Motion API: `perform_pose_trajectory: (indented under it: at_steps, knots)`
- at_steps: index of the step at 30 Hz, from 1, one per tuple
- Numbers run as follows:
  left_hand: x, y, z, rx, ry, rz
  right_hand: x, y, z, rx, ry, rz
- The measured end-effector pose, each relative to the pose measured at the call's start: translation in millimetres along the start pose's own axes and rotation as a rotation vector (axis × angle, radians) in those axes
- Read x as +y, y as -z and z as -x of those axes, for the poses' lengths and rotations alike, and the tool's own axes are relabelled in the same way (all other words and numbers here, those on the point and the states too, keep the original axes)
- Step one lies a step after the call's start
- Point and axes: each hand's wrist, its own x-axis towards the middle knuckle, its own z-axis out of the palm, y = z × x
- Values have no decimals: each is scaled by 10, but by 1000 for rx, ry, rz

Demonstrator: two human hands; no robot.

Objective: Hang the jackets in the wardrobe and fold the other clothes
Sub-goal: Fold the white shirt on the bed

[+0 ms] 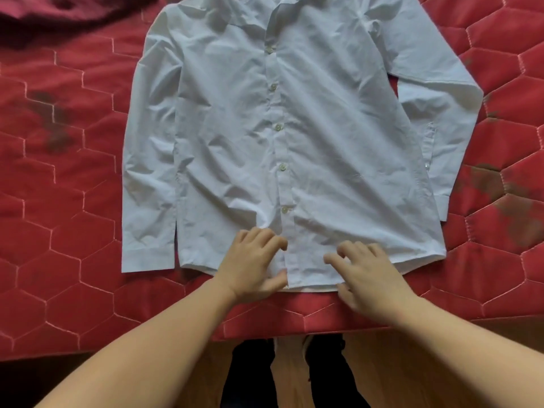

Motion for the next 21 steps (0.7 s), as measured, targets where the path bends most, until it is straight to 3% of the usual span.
perform_pose_trajectory:
  at_steps: [3,5,7,9,14,17,21]
  knots:
    - [-214,108,282,-18,215,-40,-531,-106,-276,17,28,-128]
    - [-435,164,477,-114,321,-109,-801,-137,-431,56,11,-200]
    - [-689,212,629,-192,400,-191,-986,-166,-566,106,25,-200]
    - [-915,255,729,-154,467,-213,-1115,-203,-686,124,36,-134]
    - [-1181,319,819,-23,360,-121,-1257,-320,-853,90,-21,106]
    - [-1289,382,1010,35,413,-18,-1275,-368,-865,84,-16,153]
    - [-1408,386,1242,-13,437,32,-1335,-374,-927,57,19,189]
